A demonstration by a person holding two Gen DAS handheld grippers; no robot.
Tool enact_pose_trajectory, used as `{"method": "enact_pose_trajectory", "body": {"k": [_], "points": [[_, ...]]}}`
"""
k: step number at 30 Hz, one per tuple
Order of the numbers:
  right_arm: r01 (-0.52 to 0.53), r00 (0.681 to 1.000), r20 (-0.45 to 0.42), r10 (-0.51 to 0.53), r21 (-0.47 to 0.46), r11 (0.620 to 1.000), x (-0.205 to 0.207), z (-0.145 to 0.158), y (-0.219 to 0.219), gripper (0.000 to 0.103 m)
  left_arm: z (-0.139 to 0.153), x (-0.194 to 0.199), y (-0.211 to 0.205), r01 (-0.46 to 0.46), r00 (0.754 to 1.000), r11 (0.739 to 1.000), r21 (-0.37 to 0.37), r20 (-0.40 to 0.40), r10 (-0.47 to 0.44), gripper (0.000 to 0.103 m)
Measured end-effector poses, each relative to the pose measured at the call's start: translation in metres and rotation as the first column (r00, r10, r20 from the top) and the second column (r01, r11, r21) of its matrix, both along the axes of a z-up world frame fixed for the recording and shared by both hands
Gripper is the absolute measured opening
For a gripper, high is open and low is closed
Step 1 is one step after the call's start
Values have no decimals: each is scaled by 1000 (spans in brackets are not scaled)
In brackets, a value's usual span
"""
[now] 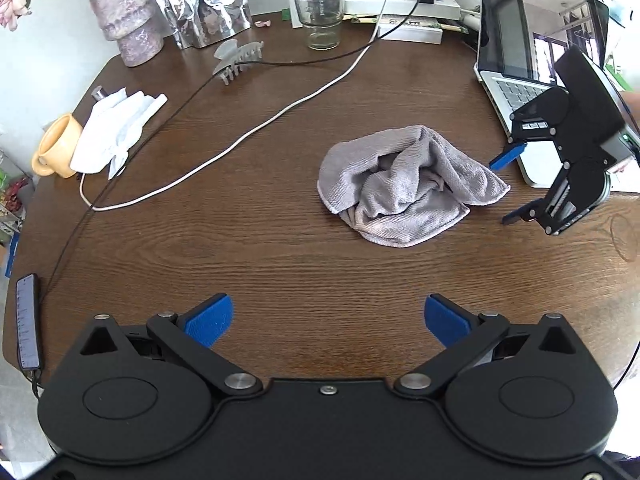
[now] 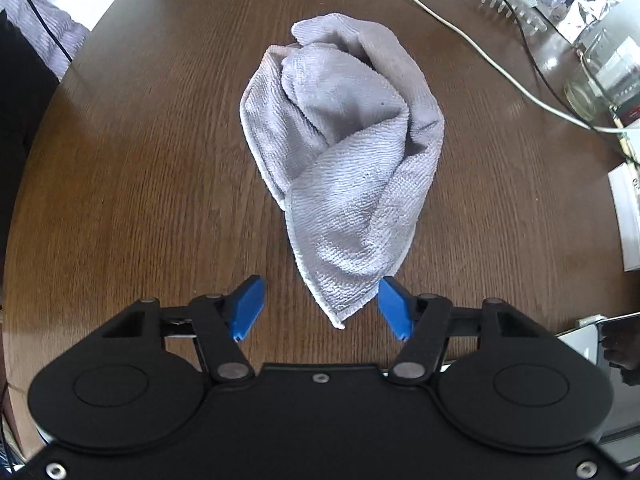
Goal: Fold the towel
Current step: 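Lower the right gripper onto the crumpled towel and pinch its edge, then lift the towel high with the right gripper to let it hang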
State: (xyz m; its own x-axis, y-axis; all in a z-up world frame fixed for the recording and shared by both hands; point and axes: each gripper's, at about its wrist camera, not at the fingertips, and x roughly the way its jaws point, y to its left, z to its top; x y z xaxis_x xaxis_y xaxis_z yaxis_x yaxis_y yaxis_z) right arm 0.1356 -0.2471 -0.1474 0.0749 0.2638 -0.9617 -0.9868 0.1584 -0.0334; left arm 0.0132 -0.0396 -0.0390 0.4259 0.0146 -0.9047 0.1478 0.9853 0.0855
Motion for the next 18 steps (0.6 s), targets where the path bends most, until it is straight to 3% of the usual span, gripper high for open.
{"method": "enact_pose_trajectory", "body": {"k": [3, 7, 9, 11, 12, 13, 18], "points": [[31, 998, -47, -30, 10, 999, 8, -1, -5, 65, 2, 0, -4, 24, 1000, 1000, -2, 12, -24, 103], [46, 997, -57, -45, 28, 999, 18, 1, -9, 49, 4, -4, -8, 48, 999, 999, -5, 19, -48, 103], [40, 998, -52, -38, 29, 999, 19, 2, -10, 47, 1, -7, -15, 57, 998, 998, -3, 20, -57, 103], [25, 999, -39, -24, 31, 999, 18, 4, -8, 33, -6, -12, -27, 66, 998, 998, 9, 16, -66, 103], [21, 999, -31, -20, 33, 999, 17, 5, -6, 11, -7, -13, -29, 70, 997, 997, 15, 16, -70, 103], [23, 999, -26, -22, 31, 999, 15, 6, -5, 4, -7, -14, -29, 72, 997, 997, 19, 16, -72, 103], [82, 996, -34, -80, 51, 995, 16, 14, 0, 3, -7, -16, -33, 106, 992, 994, 16, 61, -107, 103]]}}
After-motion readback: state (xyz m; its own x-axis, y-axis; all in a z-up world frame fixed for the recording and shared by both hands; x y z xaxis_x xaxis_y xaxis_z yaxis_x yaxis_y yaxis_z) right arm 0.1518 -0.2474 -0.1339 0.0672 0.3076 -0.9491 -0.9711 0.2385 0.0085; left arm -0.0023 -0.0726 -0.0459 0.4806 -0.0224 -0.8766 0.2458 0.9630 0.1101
